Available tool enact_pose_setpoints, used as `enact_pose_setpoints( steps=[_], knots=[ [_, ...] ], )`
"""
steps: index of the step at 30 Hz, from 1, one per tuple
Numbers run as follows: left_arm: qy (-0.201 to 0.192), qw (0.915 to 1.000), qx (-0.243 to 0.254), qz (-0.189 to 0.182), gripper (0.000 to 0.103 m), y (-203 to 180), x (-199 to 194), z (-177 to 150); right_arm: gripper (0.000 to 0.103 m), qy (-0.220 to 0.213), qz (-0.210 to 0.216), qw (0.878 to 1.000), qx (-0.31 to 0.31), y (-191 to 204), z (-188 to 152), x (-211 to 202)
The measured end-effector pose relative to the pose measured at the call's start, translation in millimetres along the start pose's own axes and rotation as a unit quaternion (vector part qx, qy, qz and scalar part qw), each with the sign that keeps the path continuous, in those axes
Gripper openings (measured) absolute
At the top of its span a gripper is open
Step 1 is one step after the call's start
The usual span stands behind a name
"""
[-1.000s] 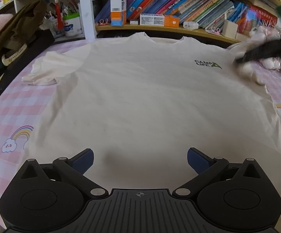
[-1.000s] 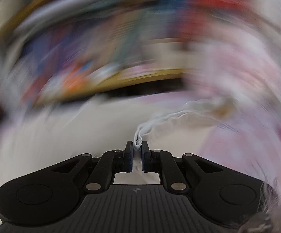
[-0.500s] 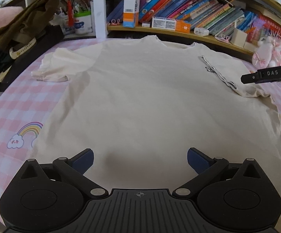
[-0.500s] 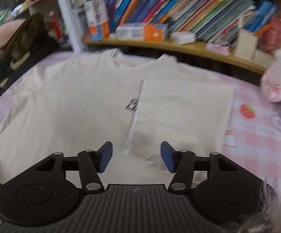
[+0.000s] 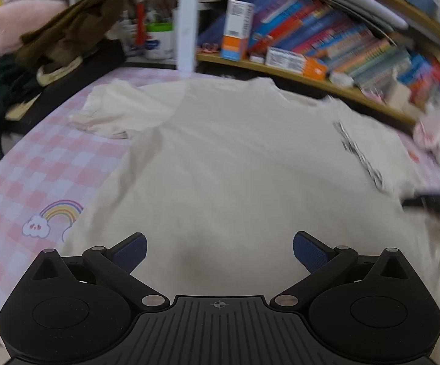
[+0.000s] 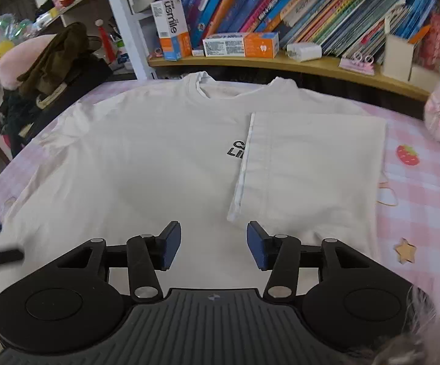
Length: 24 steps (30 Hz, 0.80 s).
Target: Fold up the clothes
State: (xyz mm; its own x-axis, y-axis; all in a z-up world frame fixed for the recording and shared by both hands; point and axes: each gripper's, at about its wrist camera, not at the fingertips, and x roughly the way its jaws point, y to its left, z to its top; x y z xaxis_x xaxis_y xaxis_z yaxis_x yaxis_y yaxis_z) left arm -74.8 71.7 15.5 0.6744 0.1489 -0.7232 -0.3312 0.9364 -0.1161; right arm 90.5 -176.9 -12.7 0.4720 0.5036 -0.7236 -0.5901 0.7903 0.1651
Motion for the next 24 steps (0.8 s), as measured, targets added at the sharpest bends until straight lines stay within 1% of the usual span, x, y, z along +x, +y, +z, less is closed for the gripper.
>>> enact_pose_setpoints(
  steps=[4, 9, 11, 16, 20, 24],
  knots=[
    [0.001, 0.9992, -0.041, -0.001, 0.103, 4.5, -1.7, 4.7, 0.047, 0.02, -0.044, 0.999, 0.004, -4.7, -23.2, -18.8],
    [0.001, 0.9989, -0.045, 0.012, 0.103, -4.0, -3.8, 4.3, 0.051, 0.041, -0.063, 0.997, 0.027, -17.6, -51.5, -37.0],
    [0.004, 0.9987, -0.049, 0.016, 0.103, -6.7, -3.9, 4.2, 0.052, 0.042, -0.068, 0.996, 0.033, -22.9, -58.0, -42.5],
    [0.007, 0.9984, -0.054, 0.018, 0.103, -13.0, -6.8, 4.2, 0.062, 0.032, -0.083, 0.995, 0.044, -33.2, -65.8, -54.8],
    [0.006, 0.9982, -0.059, 0.012, 0.103, -11.9, -8.1, 7.0, 0.067, 0.027, -0.093, 0.993, 0.062, -39.9, -69.0, -61.6],
    [0.011, 0.9983, -0.057, 0.005, 0.103, -5.9, -2.4, 12.6, 0.078, 0.026, -0.113, 0.99, 0.076, -36.0, -69.8, -63.1]
  ],
)
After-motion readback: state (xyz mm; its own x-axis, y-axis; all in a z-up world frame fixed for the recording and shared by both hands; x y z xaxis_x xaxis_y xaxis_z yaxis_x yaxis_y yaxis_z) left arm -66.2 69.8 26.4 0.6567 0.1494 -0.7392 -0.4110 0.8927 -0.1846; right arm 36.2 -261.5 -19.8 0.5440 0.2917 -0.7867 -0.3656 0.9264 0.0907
